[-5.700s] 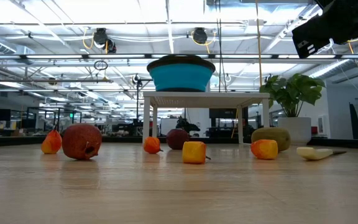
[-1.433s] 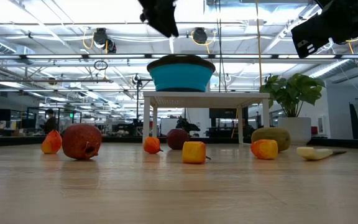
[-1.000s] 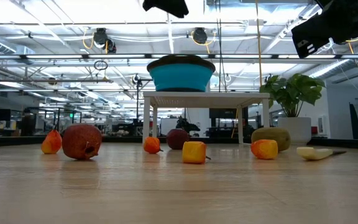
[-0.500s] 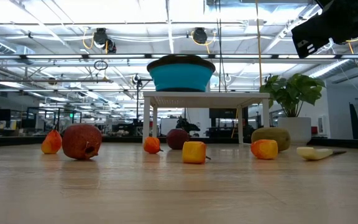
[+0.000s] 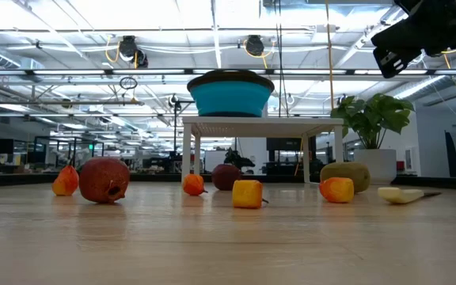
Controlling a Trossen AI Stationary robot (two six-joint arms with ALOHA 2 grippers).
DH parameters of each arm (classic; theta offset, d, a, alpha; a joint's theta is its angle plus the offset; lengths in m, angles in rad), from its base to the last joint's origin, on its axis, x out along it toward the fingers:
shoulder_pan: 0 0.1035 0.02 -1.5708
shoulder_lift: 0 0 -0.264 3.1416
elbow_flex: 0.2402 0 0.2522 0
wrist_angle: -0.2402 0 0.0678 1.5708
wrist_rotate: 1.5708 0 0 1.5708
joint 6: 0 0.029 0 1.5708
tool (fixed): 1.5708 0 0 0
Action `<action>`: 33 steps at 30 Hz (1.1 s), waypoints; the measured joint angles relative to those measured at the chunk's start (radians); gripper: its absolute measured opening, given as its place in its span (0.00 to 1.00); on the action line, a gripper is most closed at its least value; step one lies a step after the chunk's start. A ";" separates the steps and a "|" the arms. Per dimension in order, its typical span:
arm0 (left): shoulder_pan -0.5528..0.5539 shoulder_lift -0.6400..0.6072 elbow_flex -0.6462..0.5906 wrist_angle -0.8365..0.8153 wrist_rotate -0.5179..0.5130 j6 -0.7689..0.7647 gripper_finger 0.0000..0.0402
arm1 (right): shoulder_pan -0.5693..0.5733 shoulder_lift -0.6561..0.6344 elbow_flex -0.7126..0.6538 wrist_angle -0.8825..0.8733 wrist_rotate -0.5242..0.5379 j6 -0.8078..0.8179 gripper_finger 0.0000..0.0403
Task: Pick & Place Fruit
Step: Put the kiwi into the blue strainer bowl on the shelf
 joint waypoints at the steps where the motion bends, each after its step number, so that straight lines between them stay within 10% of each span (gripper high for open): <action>1: -0.005 0.000 -0.023 0.012 0.000 -0.020 0.01 | 0.000 0.002 0.000 0.000 0.000 0.000 0.01; 16: -0.004 -0.039 -0.347 0.359 0.106 0.037 0.03 | 0.000 0.144 0.000 0.028 -0.003 0.035 0.01; 33: 0.001 -0.542 -0.910 0.675 0.105 0.081 0.01 | 0.001 0.371 0.024 0.256 0.057 0.104 0.01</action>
